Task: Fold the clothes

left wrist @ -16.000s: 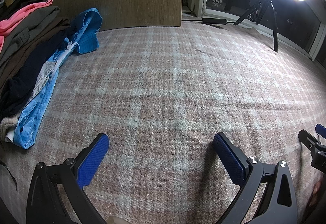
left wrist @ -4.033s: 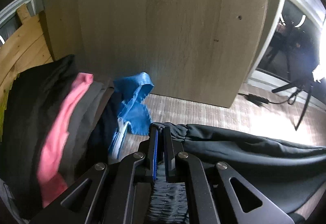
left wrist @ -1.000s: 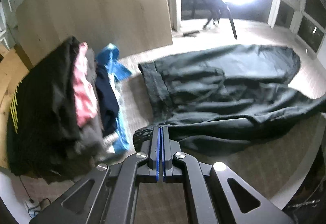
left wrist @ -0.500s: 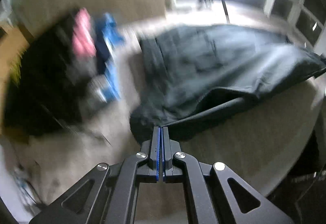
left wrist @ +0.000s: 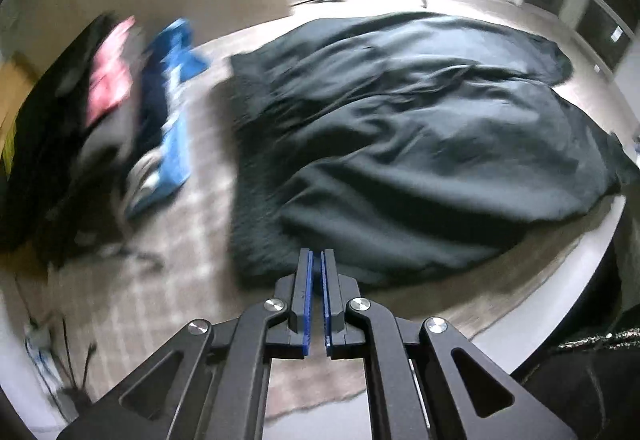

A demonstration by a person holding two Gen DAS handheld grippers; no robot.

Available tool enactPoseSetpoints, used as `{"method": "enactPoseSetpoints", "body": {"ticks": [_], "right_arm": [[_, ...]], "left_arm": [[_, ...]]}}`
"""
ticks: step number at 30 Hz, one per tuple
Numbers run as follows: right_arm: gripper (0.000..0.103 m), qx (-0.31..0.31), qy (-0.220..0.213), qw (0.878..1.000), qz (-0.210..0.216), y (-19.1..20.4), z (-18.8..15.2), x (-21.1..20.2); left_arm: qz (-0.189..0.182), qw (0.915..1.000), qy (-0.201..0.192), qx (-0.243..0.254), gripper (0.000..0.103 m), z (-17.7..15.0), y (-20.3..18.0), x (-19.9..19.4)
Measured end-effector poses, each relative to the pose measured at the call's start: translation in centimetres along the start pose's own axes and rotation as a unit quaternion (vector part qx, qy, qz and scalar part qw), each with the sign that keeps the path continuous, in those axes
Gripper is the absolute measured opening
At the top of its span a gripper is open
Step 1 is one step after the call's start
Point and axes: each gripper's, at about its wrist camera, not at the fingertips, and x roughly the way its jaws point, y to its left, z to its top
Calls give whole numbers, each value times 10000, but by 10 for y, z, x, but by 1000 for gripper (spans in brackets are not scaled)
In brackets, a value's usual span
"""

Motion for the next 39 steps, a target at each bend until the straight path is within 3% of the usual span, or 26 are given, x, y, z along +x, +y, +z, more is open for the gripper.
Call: {"method": "enactPoseSetpoints", "body": {"ticks": [2, 8, 11, 13, 17, 20, 23, 26, 28, 29, 30, 31, 33, 36, 39], "right_arm": [[49, -435, 297, 9985, 158, 12, 5, 19], [54, -1372, 881, 9866, -9, 39, 1, 60], [23, -1667, 819, 9825, -167, 51, -5, 58], [22, -1763, 576, 9824, -212, 59, -1, 47], [21, -1392, -626, 9878, -311, 54, 41, -11], [21, -870, -1013, 9910, -127, 32, 77, -25], [24, -952, -835, 9903, -579, 29, 87, 9], [30, -913, -244, 9933, -666, 25, 89, 45], [37, -762, -171, 9959, -450, 18, 83, 47], [45, -648, -257, 9972, -278, 13, 79, 42], [54, -487, -384, 9980, -112, 4, 75, 34], [57, -302, -472, 9984, -5, -6, 71, 28], [58, -18, -477, 9988, 117, -25, 63, 25], [58, 311, -171, 9992, 168, -47, 53, 39], [58, 505, 108, 9982, 305, -54, 41, 53]], "left_arm": [[-81, 9999, 13, 81, 6, 8, -14, 9], [-163, 9992, 186, -323, 6, 16, -15, 44], [-128, 9982, 251, -534, 6, 15, -10, 54], [-78, 9976, 276, -624, 6, 15, -8, 57], [20, 9966, 335, -759, 6, 15, -7, 62], [45, 9959, 369, -821, 6, 15, -9, 64], [97, 9957, 377, -840, 6, 14, -13, 65], [206, 9950, 330, -922, 6, 11, -13, 58], [304, 9939, 225, -1035, 6, 6, -9, 45], [362, 9929, 126, -1122, 6, 1, -4, 36], [414, 9919, 45, -1198, 10, -3, 0, 28], [464, 9906, -5, -1285, 17, -8, 6, 23], [506, 9871, -41, -1520, 25, -17, 22, 18], [587, 9809, 30, -1853, 27, -24, 38, 22], [571, 9786, 74, -1975, 41, -21, 50, 37]]}}
